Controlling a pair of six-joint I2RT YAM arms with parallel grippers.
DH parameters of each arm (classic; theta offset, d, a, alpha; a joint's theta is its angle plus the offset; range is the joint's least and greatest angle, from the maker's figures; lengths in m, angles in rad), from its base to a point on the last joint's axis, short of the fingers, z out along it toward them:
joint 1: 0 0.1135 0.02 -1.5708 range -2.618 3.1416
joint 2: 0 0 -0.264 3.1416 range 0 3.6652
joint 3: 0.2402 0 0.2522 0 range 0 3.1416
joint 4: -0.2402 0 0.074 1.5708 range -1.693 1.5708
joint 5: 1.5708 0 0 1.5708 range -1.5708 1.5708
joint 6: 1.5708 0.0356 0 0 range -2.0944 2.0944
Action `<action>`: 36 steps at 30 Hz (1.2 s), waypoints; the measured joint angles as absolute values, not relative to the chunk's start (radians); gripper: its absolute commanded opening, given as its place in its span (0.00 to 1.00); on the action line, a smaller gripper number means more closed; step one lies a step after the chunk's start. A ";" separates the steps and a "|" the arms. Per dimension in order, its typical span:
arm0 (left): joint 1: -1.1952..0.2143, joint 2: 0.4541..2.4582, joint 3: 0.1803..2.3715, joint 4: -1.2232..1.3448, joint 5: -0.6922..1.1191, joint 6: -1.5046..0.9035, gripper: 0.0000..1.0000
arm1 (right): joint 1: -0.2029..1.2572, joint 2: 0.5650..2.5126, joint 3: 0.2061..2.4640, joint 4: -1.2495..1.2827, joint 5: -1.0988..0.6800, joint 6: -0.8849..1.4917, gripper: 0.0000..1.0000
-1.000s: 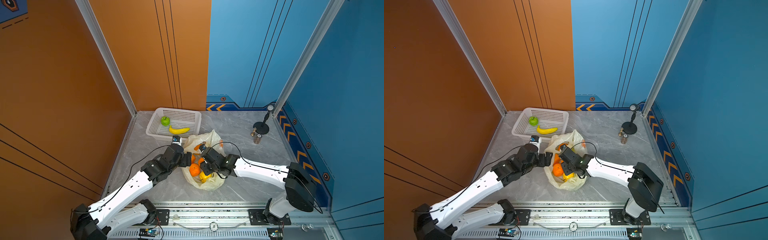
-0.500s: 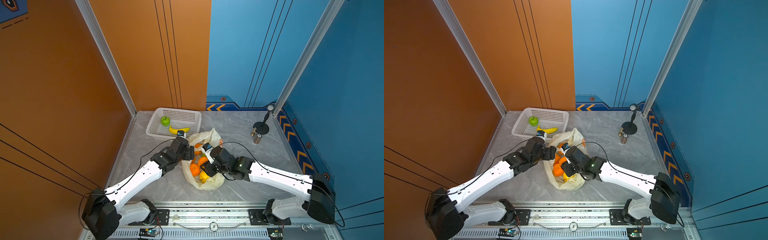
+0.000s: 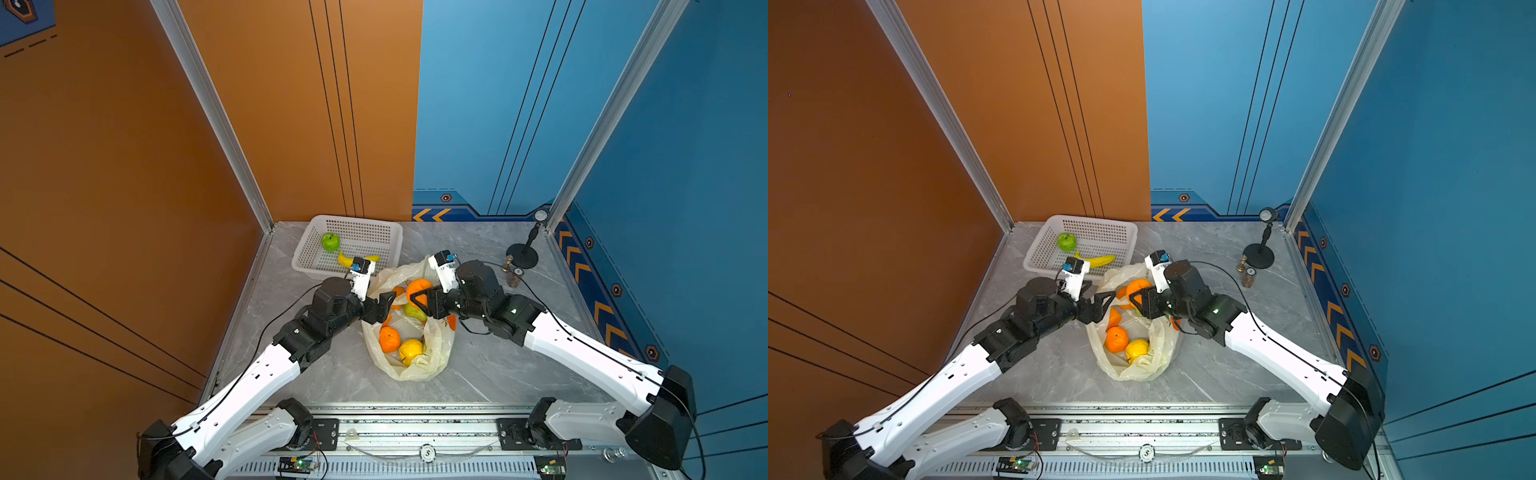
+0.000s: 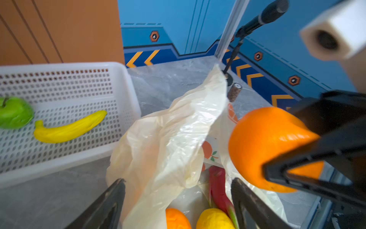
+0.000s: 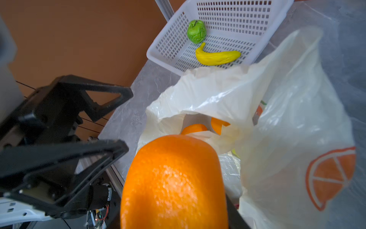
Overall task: Untie the knot of the plastic bag and take out the fruit
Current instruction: Place the fruit in the basket.
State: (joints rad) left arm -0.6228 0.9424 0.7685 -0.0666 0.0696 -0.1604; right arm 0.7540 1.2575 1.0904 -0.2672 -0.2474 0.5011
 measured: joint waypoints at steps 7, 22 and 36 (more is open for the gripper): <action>-0.662 0.933 0.706 0.109 0.221 0.130 0.97 | 0.712 1.258 1.162 -0.249 -0.362 0.569 0.47; -0.722 1.069 0.795 0.241 0.281 0.353 0.91 | 0.727 1.258 1.188 -0.250 -0.488 0.608 0.47; -0.720 1.093 0.821 0.269 0.223 0.310 0.60 | 0.727 1.279 1.204 -0.246 -0.502 0.629 0.70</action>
